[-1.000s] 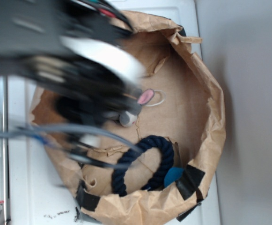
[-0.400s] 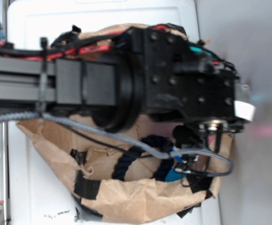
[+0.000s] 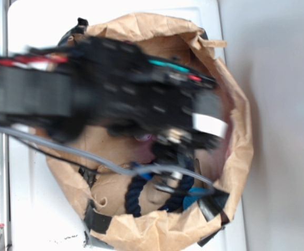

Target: Grab the gray animal.

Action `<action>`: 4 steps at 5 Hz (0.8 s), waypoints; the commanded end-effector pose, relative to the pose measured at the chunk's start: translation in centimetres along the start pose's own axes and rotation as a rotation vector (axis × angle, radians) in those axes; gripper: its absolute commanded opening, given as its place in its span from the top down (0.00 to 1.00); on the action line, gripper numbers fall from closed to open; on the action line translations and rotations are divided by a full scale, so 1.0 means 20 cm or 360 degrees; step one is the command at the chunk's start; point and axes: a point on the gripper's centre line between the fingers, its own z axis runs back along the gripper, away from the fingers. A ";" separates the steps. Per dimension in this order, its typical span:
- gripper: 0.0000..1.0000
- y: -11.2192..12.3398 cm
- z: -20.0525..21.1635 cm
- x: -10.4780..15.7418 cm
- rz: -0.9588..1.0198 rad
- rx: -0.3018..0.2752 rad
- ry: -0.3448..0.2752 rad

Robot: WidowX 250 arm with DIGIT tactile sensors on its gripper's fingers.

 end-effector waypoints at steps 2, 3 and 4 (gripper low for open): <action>0.00 0.06 0.27 -0.10 -0.0006 -0.0044 -0.0095; 0.00 0.07 0.32 -0.14 0.0007 -0.0072 -0.0075; 0.00 0.06 0.27 -0.15 0.0108 -0.0087 -0.0044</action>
